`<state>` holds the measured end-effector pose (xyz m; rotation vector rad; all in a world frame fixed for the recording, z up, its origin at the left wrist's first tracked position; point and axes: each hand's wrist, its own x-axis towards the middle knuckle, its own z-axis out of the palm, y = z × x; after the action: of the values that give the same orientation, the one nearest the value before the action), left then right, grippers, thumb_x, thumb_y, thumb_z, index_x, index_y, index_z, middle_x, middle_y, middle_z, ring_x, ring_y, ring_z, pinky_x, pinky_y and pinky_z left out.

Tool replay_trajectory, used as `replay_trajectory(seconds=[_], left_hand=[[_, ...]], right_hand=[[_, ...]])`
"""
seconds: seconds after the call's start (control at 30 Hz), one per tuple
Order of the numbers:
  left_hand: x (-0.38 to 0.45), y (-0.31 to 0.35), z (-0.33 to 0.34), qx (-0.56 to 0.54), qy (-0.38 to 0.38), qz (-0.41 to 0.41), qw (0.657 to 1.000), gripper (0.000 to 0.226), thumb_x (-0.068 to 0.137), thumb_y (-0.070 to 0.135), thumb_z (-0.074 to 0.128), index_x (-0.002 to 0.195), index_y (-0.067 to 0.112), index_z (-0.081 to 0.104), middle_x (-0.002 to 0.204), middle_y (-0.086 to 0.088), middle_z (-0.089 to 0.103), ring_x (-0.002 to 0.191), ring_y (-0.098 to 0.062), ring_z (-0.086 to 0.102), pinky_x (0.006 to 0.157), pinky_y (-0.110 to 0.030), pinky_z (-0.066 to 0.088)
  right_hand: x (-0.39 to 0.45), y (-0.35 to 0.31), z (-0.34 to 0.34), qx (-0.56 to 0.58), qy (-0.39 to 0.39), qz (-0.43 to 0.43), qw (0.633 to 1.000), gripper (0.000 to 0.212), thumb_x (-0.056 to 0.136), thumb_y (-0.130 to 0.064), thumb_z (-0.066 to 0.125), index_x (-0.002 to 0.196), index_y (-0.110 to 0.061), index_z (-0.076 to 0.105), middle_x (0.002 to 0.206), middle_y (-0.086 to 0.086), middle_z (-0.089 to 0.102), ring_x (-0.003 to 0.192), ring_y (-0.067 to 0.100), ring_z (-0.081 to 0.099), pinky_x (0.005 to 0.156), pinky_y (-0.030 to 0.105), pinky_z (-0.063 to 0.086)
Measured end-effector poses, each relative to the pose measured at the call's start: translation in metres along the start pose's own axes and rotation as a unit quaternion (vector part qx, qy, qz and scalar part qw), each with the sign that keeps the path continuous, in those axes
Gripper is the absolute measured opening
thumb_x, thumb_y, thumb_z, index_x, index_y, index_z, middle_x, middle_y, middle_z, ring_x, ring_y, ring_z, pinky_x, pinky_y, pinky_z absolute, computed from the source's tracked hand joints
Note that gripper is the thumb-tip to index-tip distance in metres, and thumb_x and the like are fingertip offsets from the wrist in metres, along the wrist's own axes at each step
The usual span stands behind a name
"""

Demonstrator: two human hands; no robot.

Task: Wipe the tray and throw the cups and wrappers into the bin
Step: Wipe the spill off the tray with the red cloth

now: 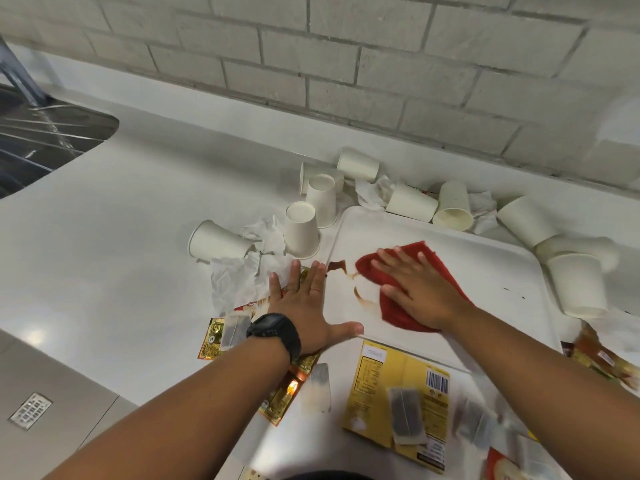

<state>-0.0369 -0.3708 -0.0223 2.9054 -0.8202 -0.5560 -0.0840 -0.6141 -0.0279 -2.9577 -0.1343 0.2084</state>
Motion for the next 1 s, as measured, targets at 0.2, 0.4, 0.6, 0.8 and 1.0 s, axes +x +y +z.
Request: replay_trajectory(seconds=[0.2, 0.4, 0.6, 0.8, 1.0], left_hand=[[0.0, -0.001, 0.0, -0.008, 0.0, 0.002, 1.0, 0.123, 0.061, 0.096, 0.024, 0.149, 0.022, -0.019, 0.159, 0.006, -0.017, 0.141, -0.024, -0.031, 0.111, -0.056, -0.021], [0.001, -0.001, 0.0, -0.011, 0.0, 0.004, 1.0, 0.123, 0.061, 0.096, 0.025, 0.148, 0.023, -0.02, 0.159, 0.006, -0.018, 0.14, -0.024, -0.032, 0.111, -0.055, -0.022], [0.001, 0.0, 0.0, -0.012, 0.001, 0.0, 1.0, 0.125, 0.058, 0.097, 0.026, 0.149, 0.023, -0.019, 0.159, 0.007, -0.017, 0.141, -0.023, -0.032, 0.111, -0.055, -0.022], [0.0, -0.001, 0.0, -0.011, 0.0, -0.002, 1.0, 0.128, 0.056, 0.098, 0.025, 0.149, 0.022, -0.019, 0.159, 0.006, -0.018, 0.14, -0.022, -0.032, 0.111, -0.054, -0.022], [-0.001, 0.0, 0.0, -0.012, -0.002, -0.001, 1.0, 0.128, 0.055, 0.099, 0.023, 0.149, 0.022, -0.018, 0.159, 0.006, -0.017, 0.14, -0.023, -0.033, 0.112, -0.057, -0.018]], right_hand=[[0.042, 0.0, -0.005, 0.032, 0.041, 0.179, 0.982, 0.051, 0.102, -0.042, 0.024, 0.151, -0.029, 0.023, 0.162, -0.01, 0.01, 0.15, 0.018, 0.002, 0.119, 0.051, 0.0], [0.079, -0.024, -0.012, 0.038, 0.031, 0.203, 0.978, 0.052, 0.101, -0.042, 0.022, 0.152, -0.029, 0.022, 0.162, -0.009, 0.01, 0.15, 0.021, 0.001, 0.118, 0.055, -0.001], [0.071, -0.052, -0.006, 0.064, -0.014, 0.053, 0.996, 0.049, 0.104, -0.038, 0.023, 0.152, -0.03, 0.018, 0.161, -0.013, 0.01, 0.149, 0.012, -0.004, 0.117, 0.047, -0.011], [0.044, -0.065, -0.013, 0.158, -0.024, 0.019, 0.987, 0.048, 0.103, -0.035, 0.031, 0.15, -0.034, 0.023, 0.151, -0.024, 0.007, 0.142, -0.001, -0.01, 0.116, 0.036, -0.016], [0.028, -0.058, -0.013, 0.242, -0.09, 0.053, 0.965, 0.044, 0.099, -0.043, 0.04, 0.143, -0.047, 0.034, 0.158, -0.017, 0.009, 0.145, 0.011, -0.006, 0.118, 0.042, -0.004]])
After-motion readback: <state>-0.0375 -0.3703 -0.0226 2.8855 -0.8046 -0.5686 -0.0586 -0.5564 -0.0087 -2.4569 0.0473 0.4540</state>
